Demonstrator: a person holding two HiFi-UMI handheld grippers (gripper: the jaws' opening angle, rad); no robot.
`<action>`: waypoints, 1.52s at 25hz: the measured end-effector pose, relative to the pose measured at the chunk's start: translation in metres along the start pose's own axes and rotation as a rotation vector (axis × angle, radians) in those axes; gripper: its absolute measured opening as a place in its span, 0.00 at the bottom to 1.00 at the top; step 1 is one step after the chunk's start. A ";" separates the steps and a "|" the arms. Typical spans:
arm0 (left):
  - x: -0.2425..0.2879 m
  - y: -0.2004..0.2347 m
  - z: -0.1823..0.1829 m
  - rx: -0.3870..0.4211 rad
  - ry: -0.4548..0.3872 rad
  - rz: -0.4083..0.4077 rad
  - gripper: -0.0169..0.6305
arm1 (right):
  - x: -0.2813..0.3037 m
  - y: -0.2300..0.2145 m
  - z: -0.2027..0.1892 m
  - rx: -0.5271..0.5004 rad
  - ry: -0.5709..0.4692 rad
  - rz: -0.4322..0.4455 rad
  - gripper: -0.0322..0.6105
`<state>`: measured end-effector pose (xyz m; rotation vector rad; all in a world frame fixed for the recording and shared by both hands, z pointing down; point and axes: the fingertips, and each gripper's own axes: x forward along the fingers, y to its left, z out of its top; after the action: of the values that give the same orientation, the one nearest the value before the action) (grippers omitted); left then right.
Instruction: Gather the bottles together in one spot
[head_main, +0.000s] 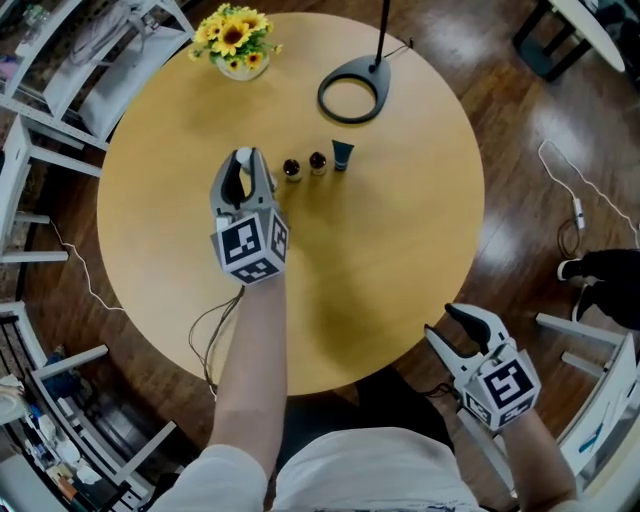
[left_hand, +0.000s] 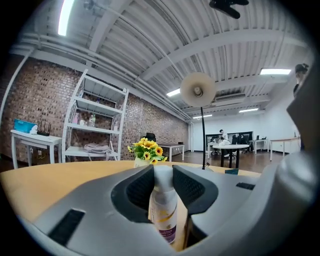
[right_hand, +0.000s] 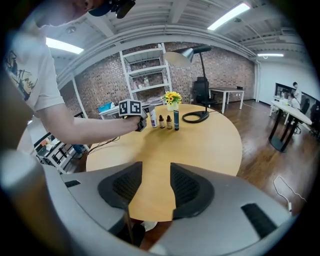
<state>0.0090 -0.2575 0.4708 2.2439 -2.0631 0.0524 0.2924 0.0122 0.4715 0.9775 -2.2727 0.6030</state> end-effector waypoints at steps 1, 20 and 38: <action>-0.002 0.000 -0.002 0.000 -0.004 0.002 0.20 | 0.001 0.000 0.001 -0.001 -0.002 0.002 0.37; -0.013 -0.008 0.001 0.059 -0.046 -0.054 0.24 | 0.005 0.011 0.002 -0.016 -0.007 0.022 0.37; -0.113 -0.003 0.050 0.122 0.097 -0.092 0.30 | 0.009 0.025 0.049 -0.069 -0.140 0.007 0.37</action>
<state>0.0006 -0.1492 0.4106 2.3514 -1.9556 0.2821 0.2521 -0.0065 0.4377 1.0060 -2.4041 0.4682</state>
